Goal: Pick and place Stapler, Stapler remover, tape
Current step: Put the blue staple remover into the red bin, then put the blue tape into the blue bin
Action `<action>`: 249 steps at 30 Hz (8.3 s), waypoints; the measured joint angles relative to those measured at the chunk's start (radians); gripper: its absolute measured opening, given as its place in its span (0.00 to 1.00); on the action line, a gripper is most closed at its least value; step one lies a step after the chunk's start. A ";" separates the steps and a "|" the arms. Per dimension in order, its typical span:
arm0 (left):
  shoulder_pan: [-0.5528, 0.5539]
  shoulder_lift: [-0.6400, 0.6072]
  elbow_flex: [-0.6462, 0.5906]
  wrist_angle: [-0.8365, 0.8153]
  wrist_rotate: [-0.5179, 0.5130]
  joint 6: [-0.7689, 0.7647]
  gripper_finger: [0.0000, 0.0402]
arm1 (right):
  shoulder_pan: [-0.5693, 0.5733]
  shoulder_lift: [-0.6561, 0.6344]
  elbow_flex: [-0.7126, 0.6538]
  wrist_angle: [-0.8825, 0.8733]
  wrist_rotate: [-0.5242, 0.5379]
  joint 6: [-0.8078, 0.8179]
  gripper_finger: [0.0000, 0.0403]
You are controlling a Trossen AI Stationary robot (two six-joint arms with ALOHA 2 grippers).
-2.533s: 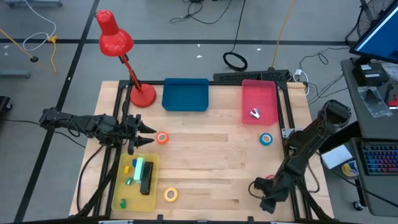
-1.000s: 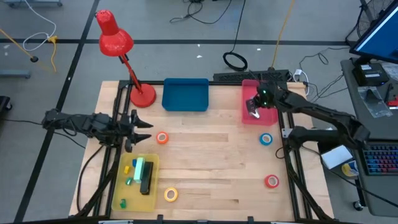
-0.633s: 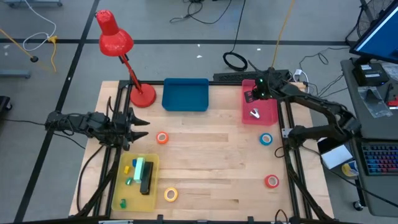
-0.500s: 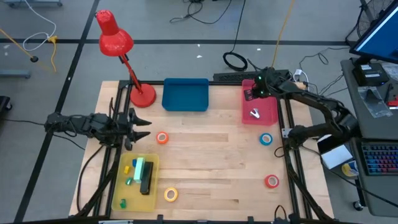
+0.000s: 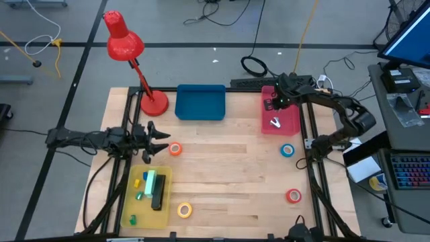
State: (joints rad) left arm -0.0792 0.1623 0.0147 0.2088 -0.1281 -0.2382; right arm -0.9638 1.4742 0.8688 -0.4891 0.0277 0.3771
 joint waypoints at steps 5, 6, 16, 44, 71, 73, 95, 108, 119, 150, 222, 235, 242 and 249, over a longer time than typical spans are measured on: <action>0.032 0.000 0.000 -0.001 0.030 -0.002 0.54 | 0.000 0.003 0.000 0.007 0.009 0.000 0.26; 0.039 0.000 0.000 -0.001 0.036 -0.002 0.54 | 0.000 0.003 0.000 0.006 0.015 0.000 0.28; 0.093 0.000 0.000 0.005 0.103 -0.022 0.54 | 0.023 -0.218 0.000 -0.103 -0.161 -0.005 0.31; 0.115 0.000 0.002 0.002 0.104 -0.021 0.54 | 0.543 -0.633 -0.006 -0.850 -0.280 0.567 0.28; 0.115 0.000 0.002 0.002 0.102 -0.033 0.54 | 0.645 -0.610 -0.411 -0.379 -0.216 0.707 0.28; 0.115 0.000 0.002 0.002 0.102 -0.033 0.54 | 0.645 -0.610 -0.416 -0.367 -0.216 0.707 0.28; 0.115 0.000 0.002 0.002 0.102 -0.026 0.54 | 0.645 -0.609 -0.419 -0.272 -0.236 0.695 0.28; 0.115 0.000 0.002 0.003 0.101 -0.010 0.54 | 0.645 -0.482 -0.468 -0.192 -0.260 0.670 0.28; 0.115 0.000 0.002 0.024 0.043 -0.108 0.54 | 0.655 -0.535 -0.451 -0.213 -0.320 0.647 0.08; 0.115 0.043 0.007 0.424 -0.151 -0.184 0.54 | 0.635 -0.272 -0.260 1.162 -0.607 0.830 0.08; 0.232 1.077 0.771 -0.331 -0.063 -0.127 0.09 | 0.524 0.212 0.367 1.039 -0.922 0.539 0.46; 0.478 1.174 0.955 -0.546 -0.042 -0.034 0.09 | 0.498 0.071 0.275 1.095 -0.917 0.337 0.37; 0.591 1.392 1.199 -0.808 -0.002 0.038 0.09 | 0.474 -0.076 0.094 1.098 -0.803 0.244 0.33; 0.670 1.608 1.411 -0.991 0.034 0.096 0.09 | 0.469 -0.248 -0.097 1.169 -0.704 0.178 0.34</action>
State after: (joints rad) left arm 0.5903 1.7698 1.4258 -0.7821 -0.0945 -0.1419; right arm -0.4946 1.2260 0.7715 0.6804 -0.6766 0.5554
